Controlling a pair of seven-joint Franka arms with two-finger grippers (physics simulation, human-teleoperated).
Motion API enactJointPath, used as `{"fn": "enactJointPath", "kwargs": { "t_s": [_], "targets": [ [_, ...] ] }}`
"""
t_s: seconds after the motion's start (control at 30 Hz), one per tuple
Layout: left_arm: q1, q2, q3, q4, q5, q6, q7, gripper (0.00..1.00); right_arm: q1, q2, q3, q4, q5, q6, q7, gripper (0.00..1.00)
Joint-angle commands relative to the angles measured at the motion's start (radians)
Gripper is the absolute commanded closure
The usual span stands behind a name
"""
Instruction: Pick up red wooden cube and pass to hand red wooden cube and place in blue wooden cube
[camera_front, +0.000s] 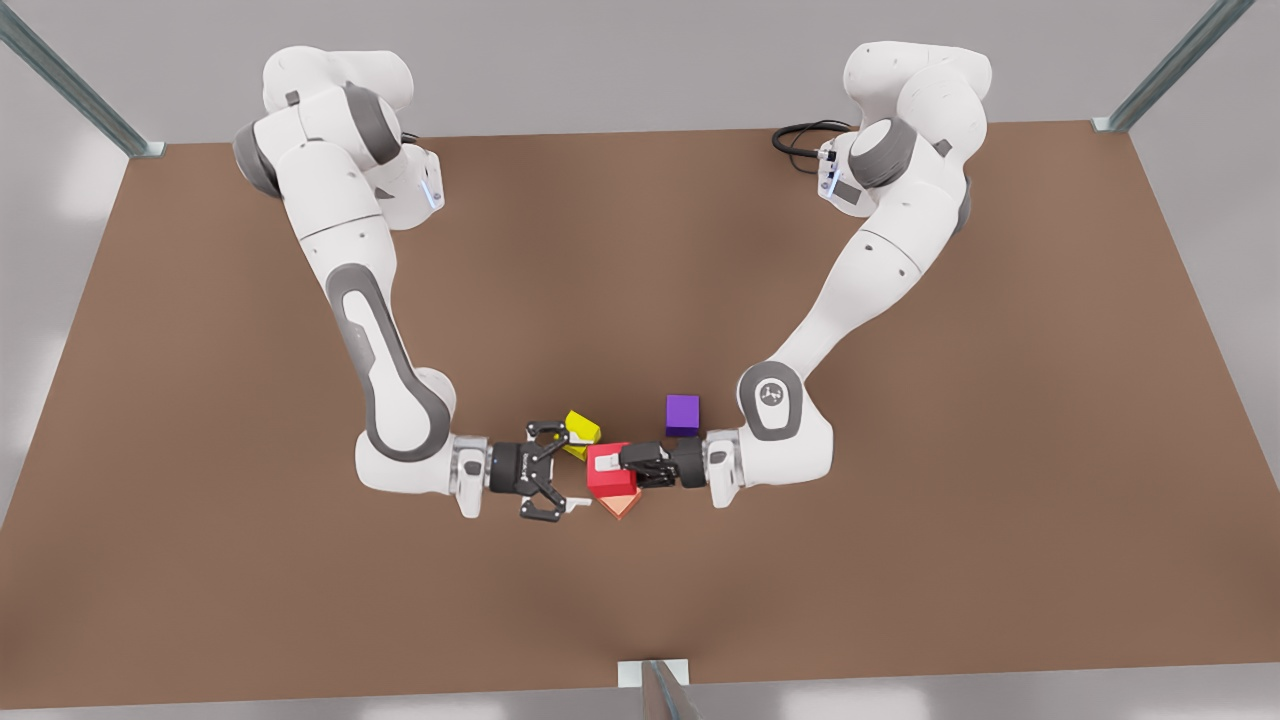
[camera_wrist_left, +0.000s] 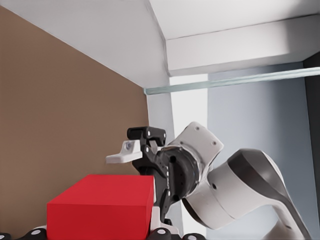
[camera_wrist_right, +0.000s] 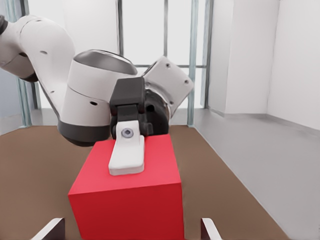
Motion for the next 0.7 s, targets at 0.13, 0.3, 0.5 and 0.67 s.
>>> {"fn": "enactJointPath", "kwargs": {
  "t_s": [0.13,0.3,0.5,0.67],
  "targets": [
    [-0.017,-0.002,-0.001,0.004,-0.015,0.025,0.094,0.4,0.006,0.016,0.008,0.03,0.002,0.002,-0.03,0.0],
    [-0.026,-0.002,-0.001,0.011,-0.015,0.034,0.094,0.4,0.016,0.016,0.015,0.039,0.002,0.008,-0.025,0.0],
    [-0.032,0.003,-0.001,0.013,-0.015,0.04,0.094,0.4,0.019,0.016,0.015,0.046,0.002,0.007,-0.019,0.0],
    [-0.034,0.003,-0.001,0.016,-0.016,0.04,0.092,0.4,0.019,0.016,0.023,0.044,0.0,0.008,-0.011,0.36]
  ]
}}
